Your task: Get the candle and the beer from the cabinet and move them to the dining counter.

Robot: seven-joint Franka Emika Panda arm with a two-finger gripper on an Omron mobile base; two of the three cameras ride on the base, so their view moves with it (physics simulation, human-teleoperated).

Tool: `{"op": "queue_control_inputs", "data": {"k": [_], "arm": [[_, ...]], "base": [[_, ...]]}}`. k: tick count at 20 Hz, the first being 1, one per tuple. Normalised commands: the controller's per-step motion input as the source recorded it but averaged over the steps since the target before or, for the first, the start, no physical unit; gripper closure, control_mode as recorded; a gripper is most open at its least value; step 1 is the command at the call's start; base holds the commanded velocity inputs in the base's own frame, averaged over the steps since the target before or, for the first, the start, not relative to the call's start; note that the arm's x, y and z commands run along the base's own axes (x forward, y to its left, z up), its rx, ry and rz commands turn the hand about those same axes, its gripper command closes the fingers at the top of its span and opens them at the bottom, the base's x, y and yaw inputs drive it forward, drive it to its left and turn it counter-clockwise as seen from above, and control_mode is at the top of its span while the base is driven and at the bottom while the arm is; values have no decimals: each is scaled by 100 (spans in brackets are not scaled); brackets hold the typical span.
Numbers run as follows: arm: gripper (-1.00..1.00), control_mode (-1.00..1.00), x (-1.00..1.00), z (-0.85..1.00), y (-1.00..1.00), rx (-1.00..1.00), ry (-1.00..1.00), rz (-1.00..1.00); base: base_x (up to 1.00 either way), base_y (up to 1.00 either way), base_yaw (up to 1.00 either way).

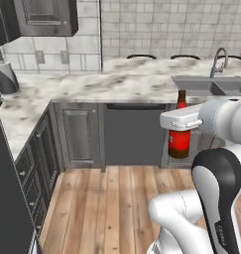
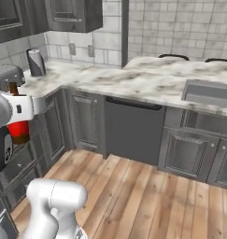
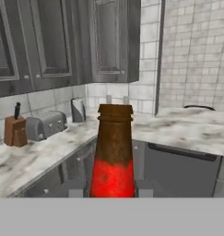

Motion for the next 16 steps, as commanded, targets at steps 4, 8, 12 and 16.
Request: {"op": "queue_control_inputs", "data": {"k": [4, 8, 12, 16], "arm": [[100, 100, 0, 0, 0, 0, 0, 0], [100, 100, 0, 0, 0, 0, 0, 0], [100, 100, 0, 0, 0, 0, 0, 0], [100, 100, 0, 0, 0, 0, 0, 0]], "base": [[100, -14, 12], [100, -34, 3], [100, -50, -8], [61, -67, -57]]}}
